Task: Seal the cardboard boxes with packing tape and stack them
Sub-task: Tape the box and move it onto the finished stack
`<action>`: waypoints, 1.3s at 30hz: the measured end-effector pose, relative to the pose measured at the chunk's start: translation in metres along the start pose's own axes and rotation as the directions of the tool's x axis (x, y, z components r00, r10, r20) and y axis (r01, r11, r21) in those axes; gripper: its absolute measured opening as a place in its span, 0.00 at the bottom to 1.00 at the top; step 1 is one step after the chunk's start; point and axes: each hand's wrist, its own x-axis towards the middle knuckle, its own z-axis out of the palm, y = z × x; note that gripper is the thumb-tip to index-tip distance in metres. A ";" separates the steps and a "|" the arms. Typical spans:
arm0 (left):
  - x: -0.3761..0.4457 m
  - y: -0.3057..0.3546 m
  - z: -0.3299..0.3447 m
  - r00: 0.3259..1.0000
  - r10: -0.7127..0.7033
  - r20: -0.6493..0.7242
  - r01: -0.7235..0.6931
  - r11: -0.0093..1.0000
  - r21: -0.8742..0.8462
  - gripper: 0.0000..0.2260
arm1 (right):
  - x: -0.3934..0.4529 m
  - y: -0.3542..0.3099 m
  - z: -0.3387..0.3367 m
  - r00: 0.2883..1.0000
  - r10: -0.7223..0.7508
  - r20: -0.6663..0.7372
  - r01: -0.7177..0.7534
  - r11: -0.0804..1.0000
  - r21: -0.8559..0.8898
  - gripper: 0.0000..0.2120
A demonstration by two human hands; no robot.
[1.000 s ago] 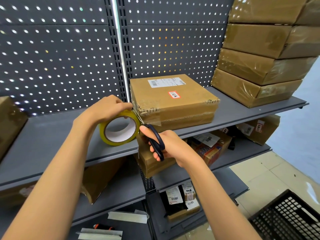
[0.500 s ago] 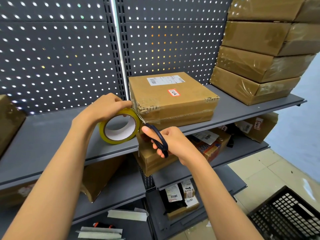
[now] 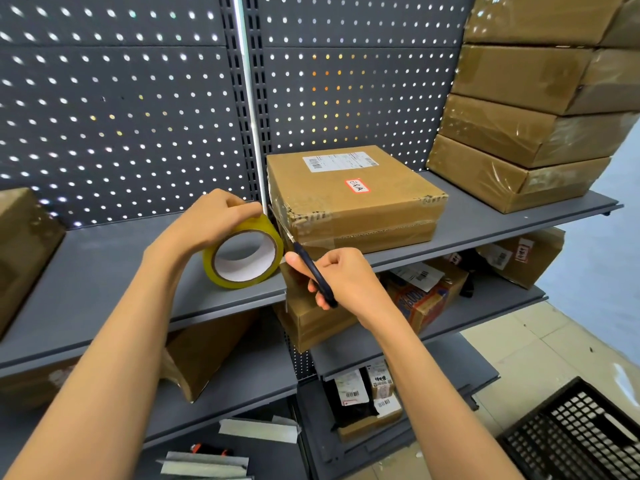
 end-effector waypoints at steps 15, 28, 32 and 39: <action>-0.010 -0.009 -0.024 0.963 0.143 -0.226 -0.113 0.984 0.141 0.17 | 0.008 -0.032 0.004 0.929 -0.348 -0.127 0.328 0.932 -0.156 0.08; 0.003 -0.029 0.016 0.969 0.176 -0.174 -0.084 0.896 0.436 0.11 | 0.031 -0.042 -0.064 0.704 -0.546 -0.453 0.184 0.757 -0.627 0.11; 0.007 -0.036 0.026 0.984 0.128 -0.121 -0.060 0.891 0.450 0.08 | 0.032 -0.036 -0.079 0.701 -0.534 -0.473 0.196 0.781 -0.593 0.10; 0.008 -0.016 0.022 0.978 0.053 -0.202 0.051 0.877 0.478 0.11 | 0.053 -0.024 -0.116 0.692 -0.541 -0.478 0.228 0.792 -0.567 0.13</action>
